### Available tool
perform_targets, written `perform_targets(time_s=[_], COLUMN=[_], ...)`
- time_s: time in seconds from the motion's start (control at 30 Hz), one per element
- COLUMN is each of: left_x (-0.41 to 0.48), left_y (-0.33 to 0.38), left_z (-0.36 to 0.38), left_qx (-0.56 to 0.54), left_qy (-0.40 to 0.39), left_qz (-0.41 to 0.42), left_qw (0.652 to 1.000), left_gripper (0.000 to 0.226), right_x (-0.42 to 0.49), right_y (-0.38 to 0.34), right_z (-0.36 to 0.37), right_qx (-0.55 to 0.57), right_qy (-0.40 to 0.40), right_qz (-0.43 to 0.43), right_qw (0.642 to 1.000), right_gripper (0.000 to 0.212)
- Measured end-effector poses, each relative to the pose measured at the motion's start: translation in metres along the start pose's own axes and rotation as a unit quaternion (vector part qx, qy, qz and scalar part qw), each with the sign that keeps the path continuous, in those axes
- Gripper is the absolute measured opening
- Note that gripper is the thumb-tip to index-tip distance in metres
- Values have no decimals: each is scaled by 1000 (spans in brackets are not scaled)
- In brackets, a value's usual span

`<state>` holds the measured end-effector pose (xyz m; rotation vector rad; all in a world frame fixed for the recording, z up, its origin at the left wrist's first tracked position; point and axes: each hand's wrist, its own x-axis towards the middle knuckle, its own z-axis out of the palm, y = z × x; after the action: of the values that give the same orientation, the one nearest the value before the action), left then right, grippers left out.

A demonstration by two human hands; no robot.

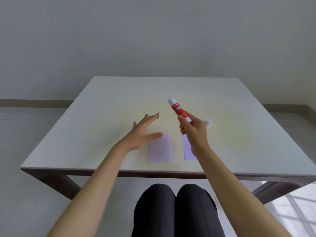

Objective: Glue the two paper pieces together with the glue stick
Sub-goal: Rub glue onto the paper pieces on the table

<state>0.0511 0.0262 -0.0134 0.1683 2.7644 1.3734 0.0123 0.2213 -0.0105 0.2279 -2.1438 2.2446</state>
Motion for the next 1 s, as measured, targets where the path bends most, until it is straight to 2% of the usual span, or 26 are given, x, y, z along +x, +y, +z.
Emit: perform_targets(time_s=[0.1,0.27,0.53,0.77,0.83,0.93,1.0], left_x=[-12,-12,-8,-7,-7,-8,-8], left_y=[-35,-49,-59,-60,-60,-59,-58], left_z=[-10,4,10,11,11,10,10], left_qx=[166,249,231,220,224,234,239], left_qy=[-82,-106,-90,-88,-88,-90,-88], left_qz=[-24,-4,-2,-16,-17,-21,-26], left_qw=[982,963,969,971,971,968,967], left_gripper=[81,88,94,93,92,90,90], right_x=[-4,-18,-23,-45,-37,-24,-26], right_y=[10,23,26,31,30,29,29], right_z=[-6,15,22,11,8,2,-1], right_qx=[-121,-238,-344,-328,-333,-339,-332], right_qy=[15,-37,-71,-164,-151,-85,-87], right_qz=[-1,-38,-54,-76,-71,-50,-55], right_qw=[993,970,935,927,928,935,938], right_gripper=[29,20,26,24,25,28,26])
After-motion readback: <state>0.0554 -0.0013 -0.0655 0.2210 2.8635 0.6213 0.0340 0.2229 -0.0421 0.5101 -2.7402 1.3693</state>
